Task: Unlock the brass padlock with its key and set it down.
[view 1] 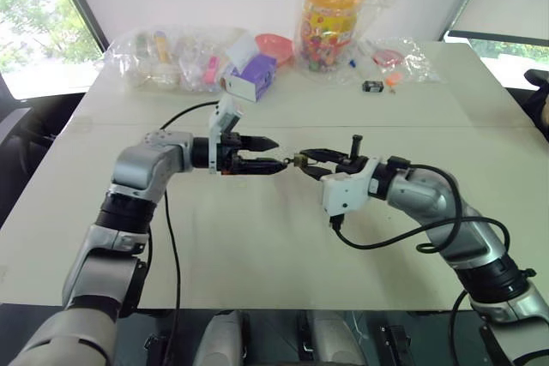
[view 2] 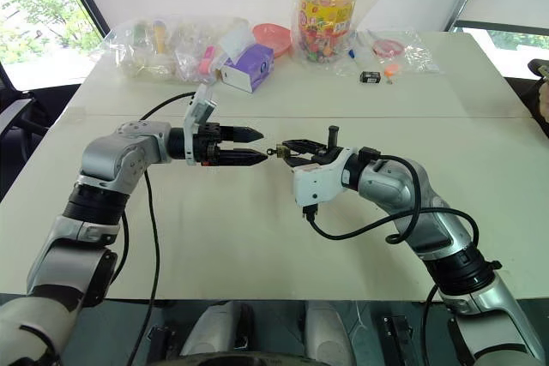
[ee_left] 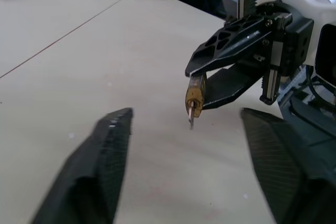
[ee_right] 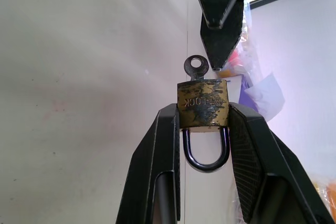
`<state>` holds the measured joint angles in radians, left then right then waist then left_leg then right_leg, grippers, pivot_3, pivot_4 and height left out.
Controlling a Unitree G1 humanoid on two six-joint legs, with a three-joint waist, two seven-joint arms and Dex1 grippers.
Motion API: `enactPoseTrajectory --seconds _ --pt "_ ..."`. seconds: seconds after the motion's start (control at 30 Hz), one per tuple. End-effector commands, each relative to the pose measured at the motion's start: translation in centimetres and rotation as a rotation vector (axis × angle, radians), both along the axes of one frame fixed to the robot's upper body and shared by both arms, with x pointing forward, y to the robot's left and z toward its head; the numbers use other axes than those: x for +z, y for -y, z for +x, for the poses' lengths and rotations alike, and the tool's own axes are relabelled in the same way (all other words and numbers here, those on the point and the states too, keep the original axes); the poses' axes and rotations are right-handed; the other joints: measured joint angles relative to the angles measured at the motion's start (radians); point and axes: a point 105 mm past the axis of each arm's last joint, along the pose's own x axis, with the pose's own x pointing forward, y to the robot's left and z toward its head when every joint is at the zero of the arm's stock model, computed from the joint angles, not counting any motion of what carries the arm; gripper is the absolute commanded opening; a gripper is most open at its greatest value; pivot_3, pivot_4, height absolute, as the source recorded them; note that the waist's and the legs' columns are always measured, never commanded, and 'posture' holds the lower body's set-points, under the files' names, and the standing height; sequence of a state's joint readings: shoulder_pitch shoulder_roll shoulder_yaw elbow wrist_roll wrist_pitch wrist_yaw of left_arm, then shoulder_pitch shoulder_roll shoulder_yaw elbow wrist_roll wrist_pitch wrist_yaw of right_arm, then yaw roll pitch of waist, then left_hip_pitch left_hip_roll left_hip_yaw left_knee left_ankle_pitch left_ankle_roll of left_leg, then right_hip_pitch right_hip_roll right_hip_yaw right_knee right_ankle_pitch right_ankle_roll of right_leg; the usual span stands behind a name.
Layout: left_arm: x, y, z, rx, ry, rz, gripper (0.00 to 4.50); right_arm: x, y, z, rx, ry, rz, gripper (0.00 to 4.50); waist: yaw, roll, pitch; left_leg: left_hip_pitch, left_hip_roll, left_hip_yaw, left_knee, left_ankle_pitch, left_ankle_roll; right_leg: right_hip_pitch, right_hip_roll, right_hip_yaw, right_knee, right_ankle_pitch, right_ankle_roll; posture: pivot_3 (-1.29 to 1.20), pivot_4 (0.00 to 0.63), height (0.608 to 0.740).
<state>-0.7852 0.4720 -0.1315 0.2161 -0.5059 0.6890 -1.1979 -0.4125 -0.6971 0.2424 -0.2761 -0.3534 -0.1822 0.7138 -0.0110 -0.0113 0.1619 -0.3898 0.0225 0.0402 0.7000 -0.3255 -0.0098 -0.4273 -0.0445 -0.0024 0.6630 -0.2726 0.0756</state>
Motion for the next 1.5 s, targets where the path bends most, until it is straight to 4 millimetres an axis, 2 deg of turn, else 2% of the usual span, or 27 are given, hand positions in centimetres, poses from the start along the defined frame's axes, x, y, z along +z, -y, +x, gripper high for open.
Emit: enactPoseTrajectory --seconds 0.03,0.6,0.77,0.9,1.1,1.23,1.4,1.5 --pt "1.2 0.4 0.1 -0.016 0.052 -0.012 1.64 1.9 -0.4 -0.5 0.016 0.066 0.018 0.67 0.0 0.0 0.0 0.0 0.0 0.0 0.0 0.0 0.0 0.0 0.0 0.0 0.0 0.0 0.0 0.0 0.15 0.74" --pt "1.3 1.0 0.2 -0.02 0.062 -0.02 1.64 2.7 -1.1 -0.7 0.032 0.068 0.025 0.67 0.0 0.0 0.0 0.0 0.0 0.0 0.0 0.0 0.0 0.0 0.0 0.0 0.0 0.0 0.0 0.0 0.15 0.74" --pt "1.3 1.1 0.0 -0.027 0.063 -0.022 0.08 2.6 -1.0 -0.8 0.028 0.059 0.028 0.67 0.0 0.0 0.0 0.0 0.0 0.0 0.0 0.0 0.0 0.0 0.0 0.0 0.0 0.0 0.0 0.0 0.15 0.74" --pt "1.0 1.1 -0.4 -0.048 0.077 0.0 0.08 2.6 -1.0 -0.8 0.028 0.054 0.029 0.67 0.0 0.0 0.0 0.0 0.0 0.0 0.0 0.0 0.0 0.0 0.0 0.0 0.0 0.0 0.0 0.0 0.15 0.74" --pt "1.0 1.4 -0.5 -0.042 0.273 0.058 0.08 3.0 -1.1 -0.9 0.025 0.015 0.07 0.67 0.0 0.0 0.0 0.0 0.0 0.0 0.0 0.0 0.0 0.0 0.0 0.0 0.0 0.0 0.0 0.0 0.15 0.74" --pt "1.4 1.6 -0.4 -0.019 0.445 0.066 0.08 3.1 -1.2 -1.2 0.02 -0.128 0.174 0.67 0.002 0.0 0.0 0.0 0.0 0.0 0.0 0.0 0.0 0.0 0.0 0.0 0.0 0.0 0.0 0.0 0.15 0.74" --pt "1.7 1.8 -0.7 -0.03 0.679 0.083 0.08 2.9 -1.1 -1.6 0.023 -0.259 0.212 0.67 0.002 0.0 0.0 0.0 0.0 0.0 0.0 0.0 0.0 0.0 -0.001 0.0 0.0 0.0 0.0 0.0 0.15 0.74" --pt "1.2 1.6 -1.4 -0.072 0.86 0.131 0.08 2.9 -1.2 -1.8 0.027 -0.317 0.234 0.67 0.002 0.0 0.0 0.0 0.0 0.0 0.0 0.0 0.0 0.0 -0.001 0.0 0.0 0.0 0.0 0.0 0.15 0.74"
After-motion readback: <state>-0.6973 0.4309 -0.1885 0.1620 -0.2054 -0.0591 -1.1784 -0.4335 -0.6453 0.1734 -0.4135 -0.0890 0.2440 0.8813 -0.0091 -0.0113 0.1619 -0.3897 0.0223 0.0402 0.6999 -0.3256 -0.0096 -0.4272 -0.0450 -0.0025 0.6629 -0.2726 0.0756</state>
